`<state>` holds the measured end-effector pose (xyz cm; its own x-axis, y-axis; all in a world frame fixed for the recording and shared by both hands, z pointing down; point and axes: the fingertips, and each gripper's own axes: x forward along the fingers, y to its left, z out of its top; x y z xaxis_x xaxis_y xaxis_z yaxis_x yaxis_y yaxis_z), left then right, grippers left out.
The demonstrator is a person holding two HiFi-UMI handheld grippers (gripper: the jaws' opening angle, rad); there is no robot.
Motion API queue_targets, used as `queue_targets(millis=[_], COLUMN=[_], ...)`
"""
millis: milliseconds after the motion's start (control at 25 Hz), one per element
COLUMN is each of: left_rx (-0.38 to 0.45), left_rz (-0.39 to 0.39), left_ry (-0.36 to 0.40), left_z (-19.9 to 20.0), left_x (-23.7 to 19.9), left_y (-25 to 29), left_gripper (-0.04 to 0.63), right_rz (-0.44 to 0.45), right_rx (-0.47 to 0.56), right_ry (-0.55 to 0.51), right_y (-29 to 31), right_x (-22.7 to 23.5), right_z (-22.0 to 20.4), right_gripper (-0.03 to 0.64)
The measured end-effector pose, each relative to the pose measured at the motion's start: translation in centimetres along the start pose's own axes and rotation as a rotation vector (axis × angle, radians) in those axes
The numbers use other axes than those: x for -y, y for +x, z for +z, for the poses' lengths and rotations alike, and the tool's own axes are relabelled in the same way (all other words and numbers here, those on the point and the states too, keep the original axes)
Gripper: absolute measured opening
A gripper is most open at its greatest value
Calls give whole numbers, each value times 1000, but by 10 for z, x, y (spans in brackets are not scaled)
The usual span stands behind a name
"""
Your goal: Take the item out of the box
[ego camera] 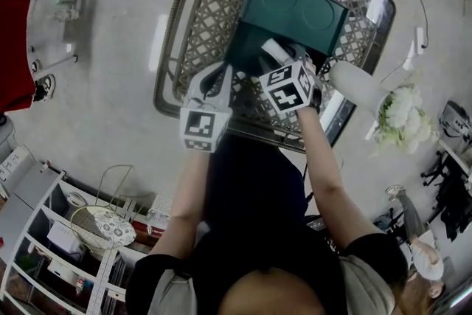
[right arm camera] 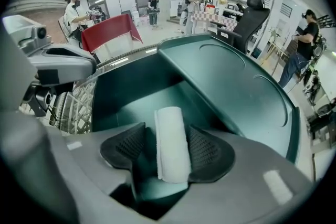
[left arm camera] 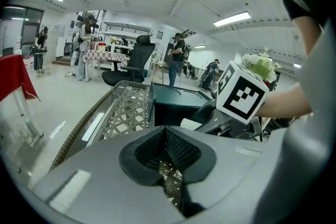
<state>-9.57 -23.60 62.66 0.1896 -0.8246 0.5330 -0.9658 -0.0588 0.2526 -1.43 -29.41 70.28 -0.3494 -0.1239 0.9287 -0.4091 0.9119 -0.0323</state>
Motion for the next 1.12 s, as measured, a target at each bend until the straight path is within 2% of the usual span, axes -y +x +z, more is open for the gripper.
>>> queue_targets(millis=[360, 1120], left_rx=[3, 23], left_rz=[2, -6], left_ry=[-2, 21], left_z=[-3, 0], left_x=[-1, -4], left_y=[-6, -30], left_gripper=[8, 8], right_rz=[-11, -14], right_rx=[-3, -1], right_ry=[-32, -33], right_y=[2, -1], right_x=[-14, -18], right_z=[-1, 0], right_gripper=[147, 130])
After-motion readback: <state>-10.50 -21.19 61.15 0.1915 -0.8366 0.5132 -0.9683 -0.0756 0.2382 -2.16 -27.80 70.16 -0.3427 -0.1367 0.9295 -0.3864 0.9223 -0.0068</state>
